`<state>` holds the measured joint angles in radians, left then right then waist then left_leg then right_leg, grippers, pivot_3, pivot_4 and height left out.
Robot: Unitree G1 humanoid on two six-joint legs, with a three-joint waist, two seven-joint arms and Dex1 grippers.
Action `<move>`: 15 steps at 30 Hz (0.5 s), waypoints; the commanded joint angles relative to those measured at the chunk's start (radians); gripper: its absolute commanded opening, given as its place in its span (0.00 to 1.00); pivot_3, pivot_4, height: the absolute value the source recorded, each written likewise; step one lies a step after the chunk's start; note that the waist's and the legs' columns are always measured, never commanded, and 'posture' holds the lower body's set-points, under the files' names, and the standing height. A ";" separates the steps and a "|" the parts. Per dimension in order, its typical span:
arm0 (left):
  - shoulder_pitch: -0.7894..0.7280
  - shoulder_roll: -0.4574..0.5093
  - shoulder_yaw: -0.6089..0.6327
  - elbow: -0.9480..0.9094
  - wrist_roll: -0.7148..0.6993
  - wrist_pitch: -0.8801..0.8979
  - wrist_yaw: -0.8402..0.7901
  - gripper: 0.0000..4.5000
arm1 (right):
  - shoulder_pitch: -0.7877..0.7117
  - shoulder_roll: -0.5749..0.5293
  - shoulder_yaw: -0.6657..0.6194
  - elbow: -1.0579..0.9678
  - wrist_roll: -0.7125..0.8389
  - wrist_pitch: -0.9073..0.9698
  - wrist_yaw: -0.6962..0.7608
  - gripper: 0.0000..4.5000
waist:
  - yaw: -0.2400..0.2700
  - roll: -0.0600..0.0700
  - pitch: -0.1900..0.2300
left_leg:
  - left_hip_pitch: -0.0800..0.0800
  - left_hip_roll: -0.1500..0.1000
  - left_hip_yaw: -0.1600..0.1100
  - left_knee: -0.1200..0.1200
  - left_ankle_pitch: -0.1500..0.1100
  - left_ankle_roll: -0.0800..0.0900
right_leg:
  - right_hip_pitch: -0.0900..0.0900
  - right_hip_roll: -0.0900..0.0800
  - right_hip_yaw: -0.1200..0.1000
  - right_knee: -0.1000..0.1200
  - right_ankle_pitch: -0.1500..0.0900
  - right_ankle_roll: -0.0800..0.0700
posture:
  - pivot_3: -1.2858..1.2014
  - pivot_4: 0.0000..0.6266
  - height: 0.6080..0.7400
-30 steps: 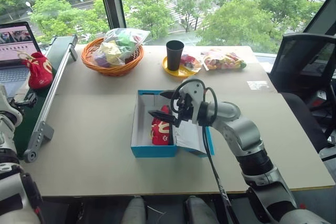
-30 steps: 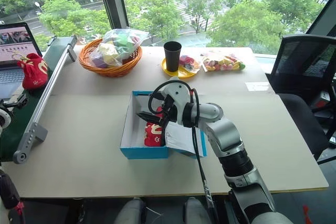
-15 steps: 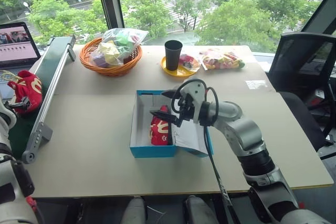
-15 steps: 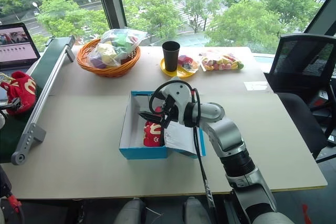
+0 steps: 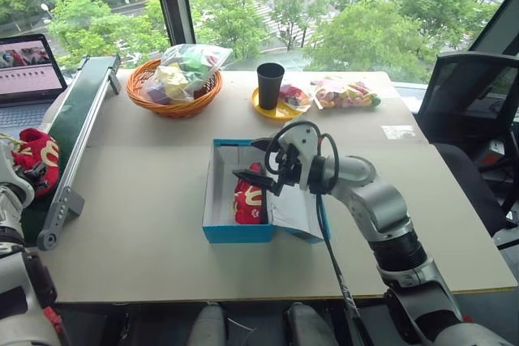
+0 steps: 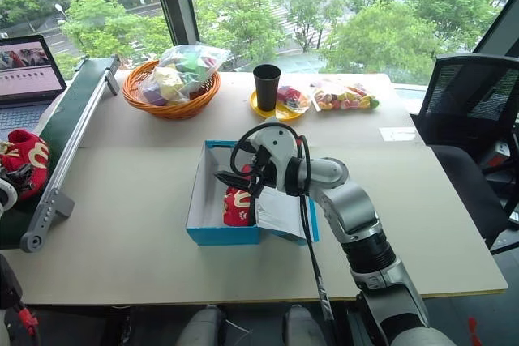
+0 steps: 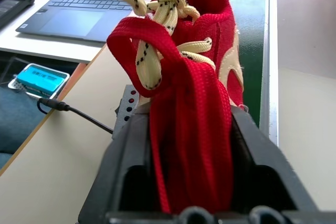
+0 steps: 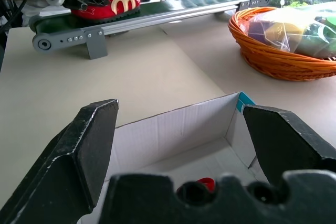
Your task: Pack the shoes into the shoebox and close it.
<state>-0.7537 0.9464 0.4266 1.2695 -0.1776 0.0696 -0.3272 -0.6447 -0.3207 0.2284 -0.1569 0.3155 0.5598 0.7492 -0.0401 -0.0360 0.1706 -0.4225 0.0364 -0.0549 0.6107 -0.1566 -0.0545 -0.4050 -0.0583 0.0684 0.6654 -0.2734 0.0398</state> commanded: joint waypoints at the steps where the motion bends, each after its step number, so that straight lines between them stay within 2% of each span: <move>1: -0.017 0.006 0.001 -0.023 0.007 -0.017 0.082 0.10 | -0.014 -0.012 -0.021 -0.051 -0.003 0.011 -0.017 1.00 | -0.003 0.000 0.000 | 0.000 0.000 0.000 0.000 0.000 0.000 | 0.000 0.000 0.000 0.000 0.000 0.000 | 0.52 0.24 0.96; 2: -0.030 0.000 -0.007 -0.034 0.012 -0.022 0.090 0.06 | -0.014 -0.014 -0.024 -0.054 -0.001 0.018 -0.022 1.00 | -0.004 0.000 0.000 | 0.000 0.001 0.000 0.000 0.000 0.000 | 0.000 0.000 0.000 0.001 0.000 0.000 | 0.52 0.24 0.96; 4: -0.060 -0.013 -0.035 -0.066 0.031 -0.004 0.096 0.04 | -0.012 -0.016 -0.038 -0.060 0.012 0.036 -0.033 1.00 | -0.002 0.000 0.000 | 0.000 0.001 0.000 0.000 0.000 0.000 | 0.000 0.001 0.000 0.001 0.000 0.000 | 0.52 0.24 0.96; 6: -0.118 -0.044 -0.054 -0.164 0.017 0.034 0.070 0.04 | -0.054 0.076 -0.182 -0.058 0.173 0.167 -0.135 1.00 | 0.007 -0.001 0.000 | -0.001 0.000 0.000 0.000 0.000 0.000 | -0.001 0.001 0.000 0.001 0.001 -0.001 | 0.52 0.24 0.96; 8: -0.159 -0.100 -0.082 -0.358 -0.033 0.103 -0.014 0.04 | -0.128 0.180 -0.370 -0.017 0.369 0.285 -0.274 1.00 | 0.017 -0.006 0.004 | -0.003 0.000 -0.001 0.002 0.000 -0.001 | -0.001 0.000 -0.001 0.001 0.001 -0.002 | 0.52 0.24 0.96; 11: -0.147 -0.180 -0.142 -0.688 -0.106 0.251 -0.122 0.04 | -0.192 0.229 -0.528 0.033 0.530 0.399 -0.395 1.00 | 0.035 -0.009 0.004 | -0.010 0.001 -0.005 0.003 0.003 -0.005 | -0.002 0.000 -0.006 0.000 0.004 -0.003 | 0.52 0.24 0.96; 13: -0.141 -0.247 -0.221 -0.898 -0.068 0.331 -0.067 0.04 | -0.263 0.285 -0.697 0.140 0.701 0.404 -0.609 1.00 | 0.034 -0.011 0.004 | -0.010 0.000 -0.005 0.002 0.003 -0.005 | 0.000 -0.001 -0.006 0.000 0.005 -0.002 | 0.52 0.24 0.96; 15: -0.122 -0.287 -0.299 -1.030 -0.022 0.376 -0.048 0.04 | -0.315 0.319 -0.809 0.216 0.827 0.379 -0.786 1.00 | 0.030 -0.010 0.004 | -0.010 -0.001 -0.004 0.001 0.002 -0.004 | 0.000 -0.003 -0.005 -0.001 0.005 -0.001 | 0.52 0.24 0.96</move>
<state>-0.8861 0.6663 0.1754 0.3538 -0.2325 0.4021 -0.3948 -0.9371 -0.0077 -0.4790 0.0218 1.0175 0.9550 0.1089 -0.0102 -0.0461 0.1743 -0.4321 0.0349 -0.0584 0.6110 -0.1547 -0.0580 -0.4052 -0.0615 0.0644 0.6642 -0.2680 0.0386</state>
